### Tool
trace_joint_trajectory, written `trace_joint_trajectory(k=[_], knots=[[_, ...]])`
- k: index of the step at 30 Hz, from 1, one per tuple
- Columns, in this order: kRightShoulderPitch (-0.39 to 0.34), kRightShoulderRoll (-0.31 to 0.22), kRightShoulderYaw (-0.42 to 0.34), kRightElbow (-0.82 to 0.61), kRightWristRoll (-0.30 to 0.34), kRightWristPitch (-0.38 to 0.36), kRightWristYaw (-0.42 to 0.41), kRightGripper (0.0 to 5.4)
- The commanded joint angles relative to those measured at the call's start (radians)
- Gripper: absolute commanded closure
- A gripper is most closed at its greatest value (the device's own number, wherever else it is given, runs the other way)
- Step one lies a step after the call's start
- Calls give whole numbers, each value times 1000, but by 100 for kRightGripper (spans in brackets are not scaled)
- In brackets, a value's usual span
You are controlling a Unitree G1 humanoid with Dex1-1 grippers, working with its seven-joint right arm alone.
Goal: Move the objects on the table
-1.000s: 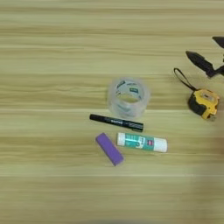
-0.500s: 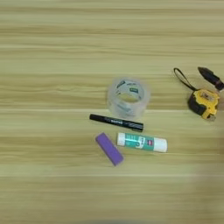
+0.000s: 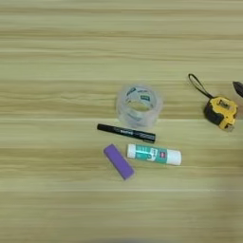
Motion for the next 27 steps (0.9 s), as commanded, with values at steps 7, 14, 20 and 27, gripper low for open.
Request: trace_joint_trajectory(k=[7, 14, 20, 27], knots=[[-39, -76, 107, -16, -140, 1, -139, 4], [-19, -72, 158, -18, -191, -42, -103, 4], [-1, -59, 180, -26, -200, -89, -40, 4], [-2, -41, 184, -36, -191, -128, 1, 4]])
